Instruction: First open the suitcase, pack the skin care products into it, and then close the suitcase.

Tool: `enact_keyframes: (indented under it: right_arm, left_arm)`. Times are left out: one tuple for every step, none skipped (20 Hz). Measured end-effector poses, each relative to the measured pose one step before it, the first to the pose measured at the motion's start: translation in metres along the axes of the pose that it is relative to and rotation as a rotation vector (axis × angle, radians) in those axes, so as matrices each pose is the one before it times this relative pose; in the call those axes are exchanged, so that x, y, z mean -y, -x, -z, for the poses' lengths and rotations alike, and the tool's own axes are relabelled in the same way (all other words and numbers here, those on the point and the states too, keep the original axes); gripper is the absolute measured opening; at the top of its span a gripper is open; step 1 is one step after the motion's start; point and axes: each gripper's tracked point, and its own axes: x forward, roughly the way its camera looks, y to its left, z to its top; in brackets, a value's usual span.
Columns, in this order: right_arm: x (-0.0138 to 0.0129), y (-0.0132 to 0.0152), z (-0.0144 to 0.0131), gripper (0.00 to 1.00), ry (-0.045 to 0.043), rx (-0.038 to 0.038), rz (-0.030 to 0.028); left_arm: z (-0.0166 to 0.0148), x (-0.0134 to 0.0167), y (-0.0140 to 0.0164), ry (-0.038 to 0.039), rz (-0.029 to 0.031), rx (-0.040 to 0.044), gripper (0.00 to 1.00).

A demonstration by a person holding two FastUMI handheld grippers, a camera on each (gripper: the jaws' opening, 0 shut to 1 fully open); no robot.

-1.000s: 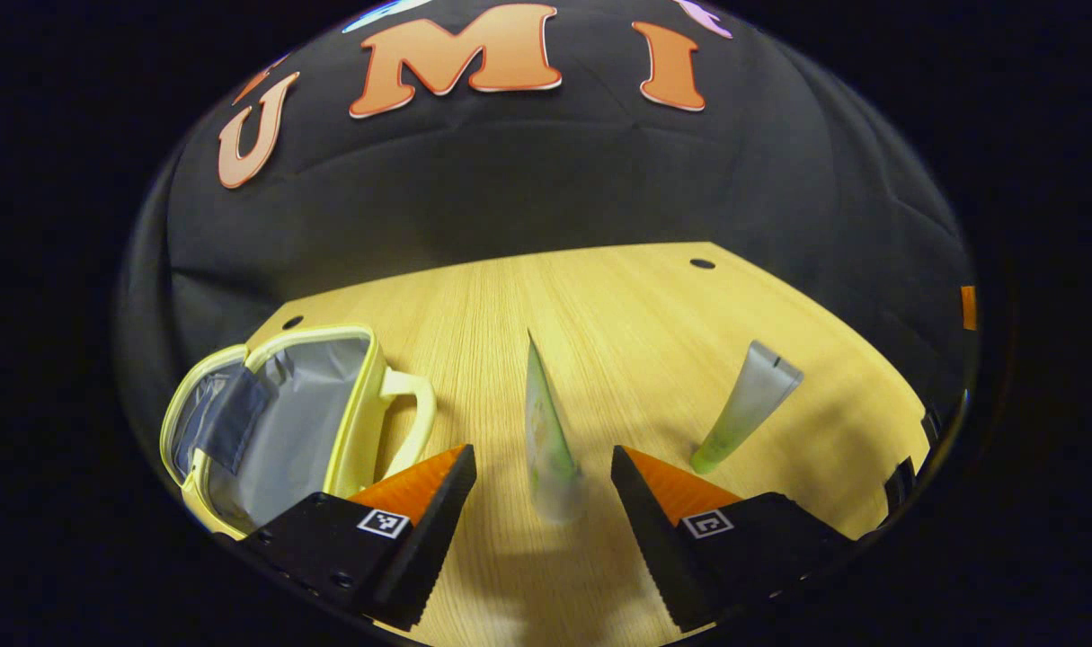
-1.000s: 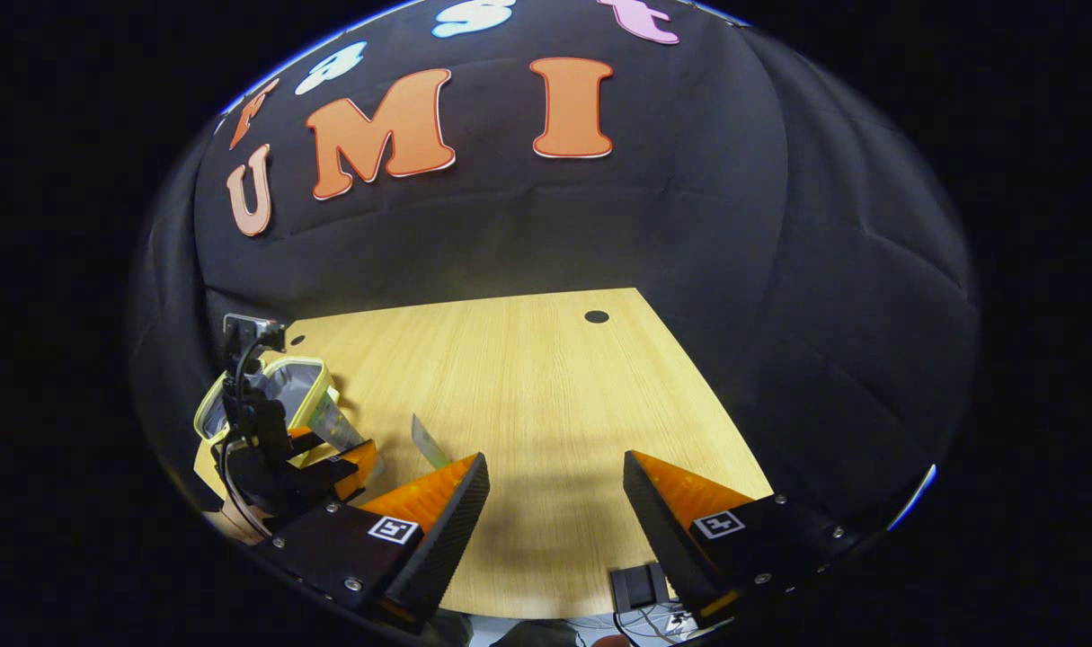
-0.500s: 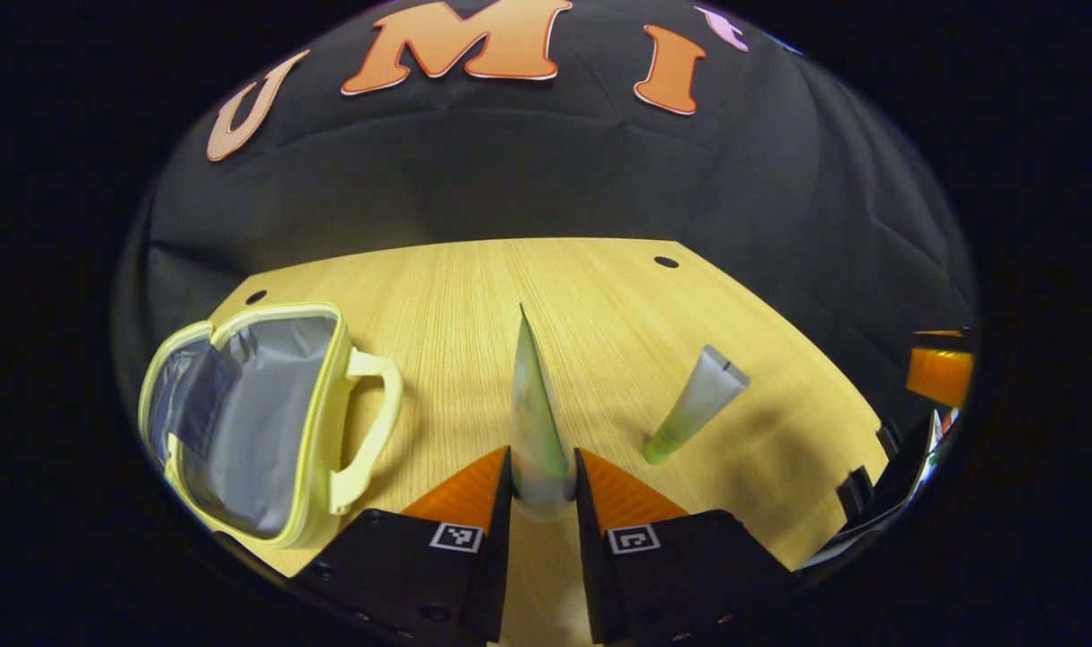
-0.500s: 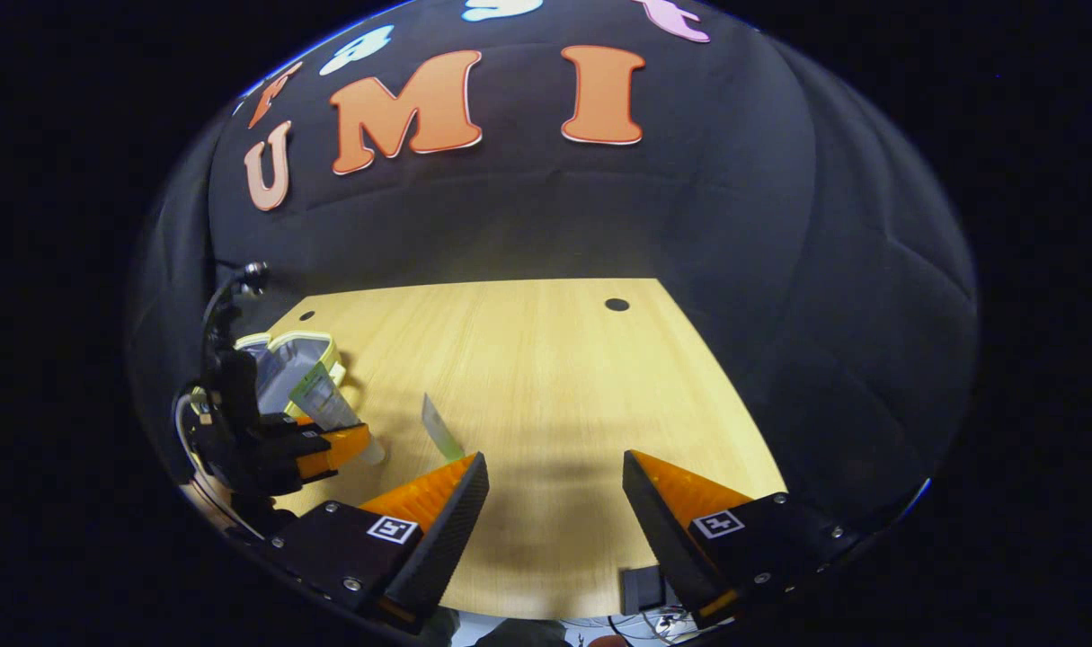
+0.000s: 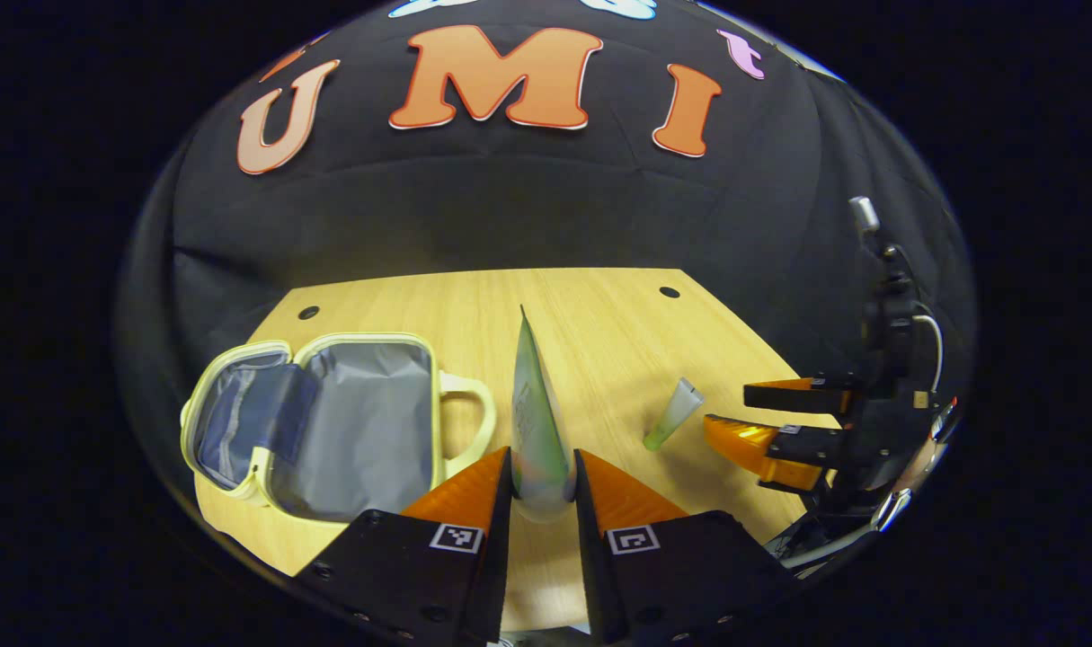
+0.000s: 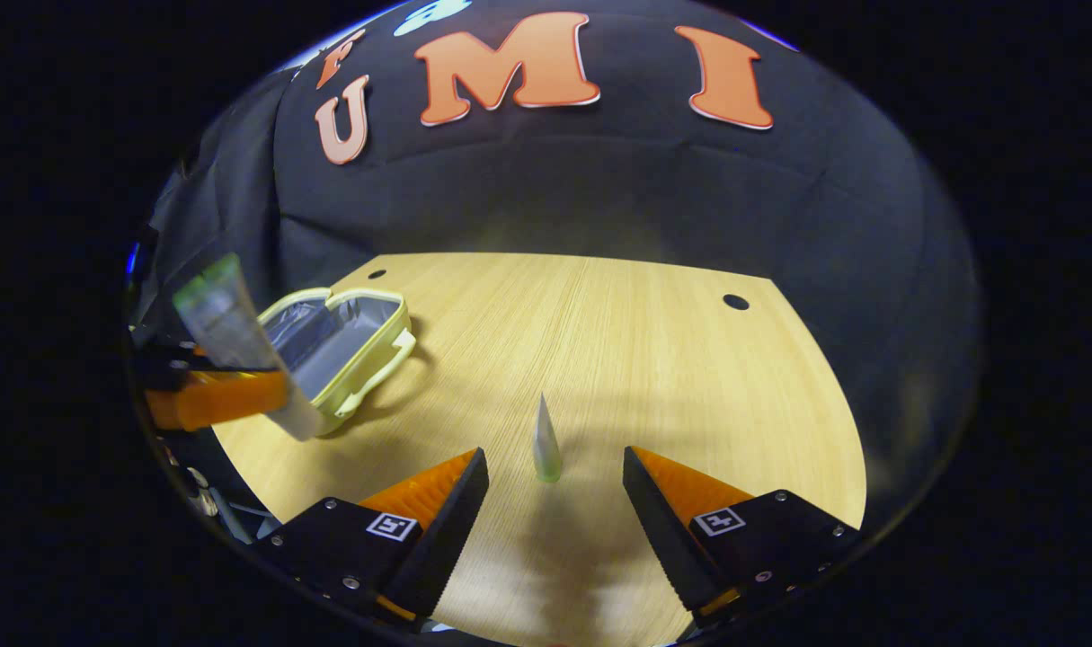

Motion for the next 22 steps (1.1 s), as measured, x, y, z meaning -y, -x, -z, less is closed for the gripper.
enact_keyframes:
  right_arm:
    - [-0.00091, -0.0109, 0.00271, 0.96, -0.00647, -0.02327, -0.00628]
    - [0.00045, -0.01263, 0.00539, 0.96, -0.01041, -0.02707, -0.00185]
    - [0.00123, -0.01229, 0.00442, 0.96, -0.01021, -0.02679, 0.00222]
    - [0.00068, -0.0132, 0.00469, 0.93, -0.00789, -0.01735, 0.00899]
    - [-0.00022, -0.00717, 0.00258, 0.87, -0.00472, -0.02117, 0.00276]
    - [-0.00094, -0.00859, 0.00561, 0.8, 0.00191, -0.01783, 0.00218]
    - [-0.00139, -0.00603, 0.00389, 0.74, 0.00976, -0.01703, 0.00057]
    - [-0.00233, -0.00616, 0.00289, 0.65, 0.01195, -0.00859, 0.00606]
    - [-0.00114, -0.00475, 0.00134, 0.63, 0.00961, -0.0057, 0.00385]
    - [-0.00085, -0.00356, 0.00412, 0.55, 0.00653, -0.02091, 0.00799]
    - [-0.00036, 0.00089, -0.00125, 0.41, -0.00679, -0.01357, 0.00429]
    - [-0.00158, 0.00215, 0.00198, 0.34, -0.01296, -0.01098, -0.00118]
    - [-0.00071, 0.00597, -0.00045, 0.36, -0.014, -0.00066, 0.00778]
    - [0.00019, 0.00609, -0.00281, 0.31, -0.01022, 0.00271, 0.00367]
    - [-0.00271, 0.00983, -0.00236, 0.31, -0.00993, 0.00251, -0.00121]
    - [-0.00349, 0.01078, -0.00267, 0.31, -0.00827, 0.00544, -0.00385]
    - [-0.00441, 0.01069, -0.00365, 0.31, -0.00718, 0.00496, -0.00625]
    - [-0.00515, 0.01115, -0.00238, 0.3, -0.01023, 0.00332, -0.00842]
    - [-0.00679, 0.0119, -0.00296, 0.3, -0.01007, 0.00524, -0.01045]
    - [-0.00833, 0.00987, -0.00238, 0.3, -0.01391, 0.00955, -0.01837]
    - [-0.01119, 0.01051, -0.00151, 0.3, -0.02, 0.00554, -0.02412]
    - [-0.00994, 0.00824, -0.00042, 0.3, -0.02176, 0.00441, -0.01655]
  left_arm:
    - [0.00316, -0.00884, 0.00723, 0.00495, -0.01863, -0.00218, 0.36]
    - [0.00428, -0.00791, 0.00532, 0.00678, -0.01805, -0.00681, 0.36]
    - [0.00424, -0.00713, 0.00398, 0.00701, -0.013, -0.004, 0.36]
    - [0.00434, -0.00697, 0.00346, 0.00879, -0.01095, -0.00644, 0.36]
    - [0.00558, -0.00537, 0.00332, 0.00828, -0.0082, -0.01178, 0.36]
    - [0.00281, -0.00463, 0.00261, 0.00616, -0.00607, -0.00563, 0.36]
    - [0.00215, -0.00579, 0.00012, 0.00154, -0.00239, -0.0039, 0.36]
    - [0.00096, -0.00465, 0.00017, -0.00155, -0.00357, -0.00332, 0.36]
    - [0.00262, -0.00515, 0.00104, -0.00235, -0.00253, -0.00418, 0.36]
    - [-0.0006, -0.00353, 0.0008, -0.00191, 0.0012, -0.00057, 0.36]
    - [-0.00011, -0.00253, 0.00055, 0.0004, 0.00302, -0.00213, 0.36]
    - [-0.00022, -0.00247, 0.00087, -0.00138, 0.00705, -0.00281, 0.36]
    - [-0.00083, -0.00388, 0.00225, -0.00267, 0.00409, -0.00111, 0.36]
    - [-0.00301, -0.00635, 0.00248, 0.00498, -0.00342, 0.00076, 0.36]
    - [-0.00508, -0.0053, 0.003, 0.00453, 0.0038, 0.00606, 0.36]
    - [-0.00598, -0.00422, 0.0037, 0.00518, 0.01112, 0.00375, 0.36]
    - [-0.00471, -0.00562, 0.00483, 0.0024, 0.01566, -0.00683, 0.35]
    - [-0.00496, -0.00813, 0.00228, -0.00151, 0.01735, -0.01721, 0.36]
    - [-0.00021, -0.01129, 0.00325, -0.00067, 0.01265, -0.03932, 0.35]
    - [-0.00072, -0.01306, 0.00142, 0.0154, 0.01485, -0.04153, 0.36]
    - [-0.00167, -0.01011, 0.00093, 0.00837, 0.02941, -0.04413, 0.35]
    - [-0.00352, -0.01158, -0.00287, -0.00028, 0.02958, -0.03953, 0.36]
